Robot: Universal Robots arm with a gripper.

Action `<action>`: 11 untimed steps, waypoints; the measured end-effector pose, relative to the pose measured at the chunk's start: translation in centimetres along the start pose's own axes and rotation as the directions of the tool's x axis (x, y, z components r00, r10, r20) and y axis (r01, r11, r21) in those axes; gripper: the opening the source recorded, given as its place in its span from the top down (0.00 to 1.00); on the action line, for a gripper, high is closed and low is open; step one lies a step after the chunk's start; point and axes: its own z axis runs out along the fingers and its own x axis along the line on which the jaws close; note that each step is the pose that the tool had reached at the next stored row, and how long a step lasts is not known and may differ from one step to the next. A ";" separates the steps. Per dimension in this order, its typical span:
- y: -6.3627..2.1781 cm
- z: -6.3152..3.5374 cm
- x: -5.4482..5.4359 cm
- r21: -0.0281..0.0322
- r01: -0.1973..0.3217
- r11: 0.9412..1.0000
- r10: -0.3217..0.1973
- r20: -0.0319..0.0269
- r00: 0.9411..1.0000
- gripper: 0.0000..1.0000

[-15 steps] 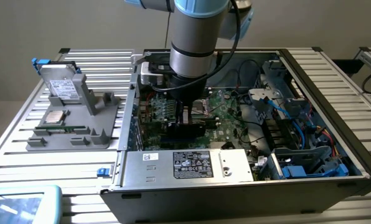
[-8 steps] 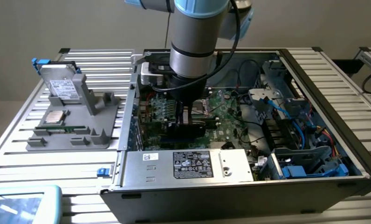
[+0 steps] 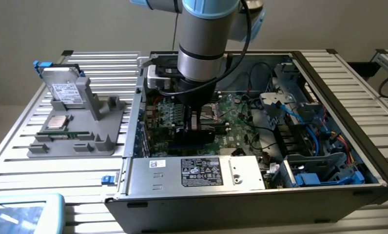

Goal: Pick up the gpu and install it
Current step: 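Insert the gpu into the slot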

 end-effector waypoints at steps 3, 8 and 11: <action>0.00 -0.01 0.0 0.000 0.000 1.000 0.000 0.003 1.000 0.73; 0.00 0.00 0.0 0.000 0.001 1.000 -0.001 0.007 1.000 0.73; 0.00 0.00 0.0 0.000 0.001 1.000 -0.001 0.007 1.000 0.73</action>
